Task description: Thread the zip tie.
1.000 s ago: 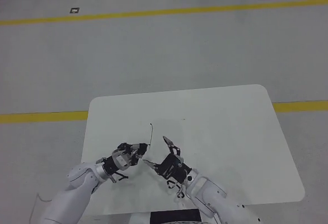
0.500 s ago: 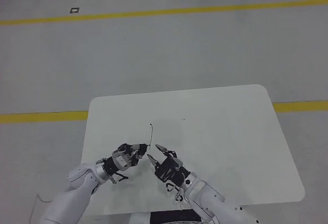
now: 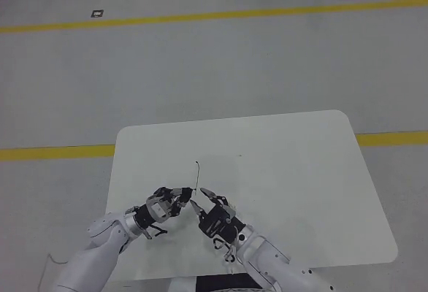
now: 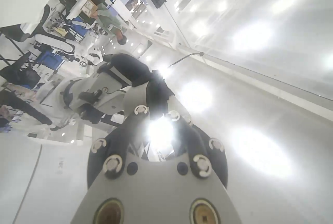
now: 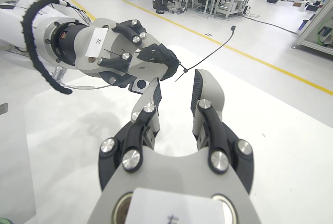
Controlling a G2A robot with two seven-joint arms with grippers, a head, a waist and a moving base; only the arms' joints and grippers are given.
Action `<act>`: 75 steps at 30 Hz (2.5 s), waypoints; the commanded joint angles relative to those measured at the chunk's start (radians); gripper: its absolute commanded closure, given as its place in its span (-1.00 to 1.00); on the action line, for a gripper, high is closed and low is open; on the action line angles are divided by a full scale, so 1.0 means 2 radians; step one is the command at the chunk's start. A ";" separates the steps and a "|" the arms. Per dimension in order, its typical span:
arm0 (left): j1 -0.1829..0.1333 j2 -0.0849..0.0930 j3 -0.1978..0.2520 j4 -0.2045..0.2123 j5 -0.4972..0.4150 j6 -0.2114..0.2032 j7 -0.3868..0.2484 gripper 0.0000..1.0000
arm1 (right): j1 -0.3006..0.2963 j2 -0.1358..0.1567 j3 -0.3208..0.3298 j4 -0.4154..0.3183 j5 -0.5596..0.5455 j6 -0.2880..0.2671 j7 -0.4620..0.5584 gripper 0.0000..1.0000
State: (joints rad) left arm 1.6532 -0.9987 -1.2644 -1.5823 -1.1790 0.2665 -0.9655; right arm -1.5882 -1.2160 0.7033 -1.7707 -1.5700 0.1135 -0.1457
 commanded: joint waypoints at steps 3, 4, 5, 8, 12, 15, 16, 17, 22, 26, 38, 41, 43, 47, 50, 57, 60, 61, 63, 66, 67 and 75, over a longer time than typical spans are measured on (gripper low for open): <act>0.000 0.000 0.000 0.000 0.000 0.000 0.000 1.00 | 0.002 -0.001 -0.001 0.001 0.000 0.003 -0.002 0.56; 0.000 0.000 0.000 0.000 0.000 0.000 0.000 1.00 | 0.002 -0.001 -0.001 0.001 0.000 0.004 -0.003 0.58; 0.000 0.000 0.000 0.000 0.000 0.000 0.000 1.00 | 0.002 -0.001 -0.001 0.001 0.000 0.004 -0.003 0.60; 0.000 0.000 0.000 0.000 0.000 0.000 0.000 1.00 | 0.003 -0.001 -0.002 0.002 0.000 0.004 -0.004 0.66; 0.000 0.000 0.000 0.000 0.000 0.000 0.000 1.00 | 0.004 -0.001 -0.003 0.001 0.000 0.005 -0.005 0.76; 0.000 0.000 0.000 0.000 0.000 0.000 0.000 1.00 | 0.004 -0.002 -0.002 0.002 0.000 0.004 -0.003 0.84; 0.000 0.000 0.000 0.000 0.000 0.000 0.000 1.00 | 0.004 -0.002 -0.002 0.002 0.000 0.004 -0.002 0.92; 0.000 0.000 0.000 0.000 0.000 0.000 0.000 1.00 | 0.005 -0.002 -0.002 0.002 0.000 0.004 -0.001 1.00; 0.000 0.000 0.000 0.000 0.000 0.000 0.000 1.00 | 0.005 -0.002 0.000 0.004 0.000 0.004 0.005 1.00; 0.000 0.000 0.000 0.000 0.000 0.000 0.000 1.00 | 0.005 -0.001 0.003 0.004 0.000 0.004 0.008 1.00; 0.000 0.000 0.000 0.000 0.000 0.000 0.000 1.00 | 0.003 0.006 0.013 0.002 0.000 0.001 0.023 1.00; 0.000 0.000 0.000 0.000 0.000 0.000 0.000 1.00 | 0.001 0.008 0.018 0.000 0.000 0.001 0.027 1.00; 0.000 0.000 0.000 0.000 0.000 0.000 0.000 1.00 | -0.001 0.010 0.021 -0.001 0.000 0.000 0.028 1.00; 0.000 0.000 0.000 0.000 0.000 0.000 0.000 1.00 | -0.005 0.014 0.030 -0.002 0.000 -0.001 0.031 1.00; 0.000 0.000 0.000 0.000 0.000 0.000 0.000 1.00 | -0.008 0.016 0.036 -0.002 0.000 -0.002 0.034 1.00; 0.000 0.000 0.000 0.000 0.000 0.000 0.000 1.00 | -0.013 0.020 0.048 -0.004 0.000 -0.005 0.040 1.00; 0.000 0.000 0.000 0.000 0.000 0.000 0.000 1.00 | -0.015 0.021 0.053 -0.004 0.000 -0.005 0.042 1.00; 0.000 0.000 0.000 0.000 0.000 0.000 0.000 1.00 | -0.015 0.022 0.054 -0.004 0.000 -0.005 0.042 1.00; 0.000 0.000 0.000 0.000 0.000 0.000 0.000 1.00 | -0.016 0.022 0.056 -0.004 0.000 -0.005 0.043 1.00; 0.000 0.000 0.000 0.000 0.000 0.000 0.000 1.00 | -0.017 0.024 0.059 -0.004 0.000 -0.005 0.045 1.00; 0.000 0.000 0.000 0.000 0.000 0.000 0.000 1.00 | -0.018 0.024 0.060 -0.004 0.000 -0.004 0.045 1.00; 0.000 0.000 0.000 0.000 0.000 0.000 0.000 1.00 | -0.019 0.027 0.064 -0.005 0.000 -0.003 0.050 1.00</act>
State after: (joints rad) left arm 1.6532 -0.9987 -1.2644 -1.5823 -1.1790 0.2665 -0.9655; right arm -1.6271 -1.1624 0.8308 -1.7792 -1.5700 0.1076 -0.0463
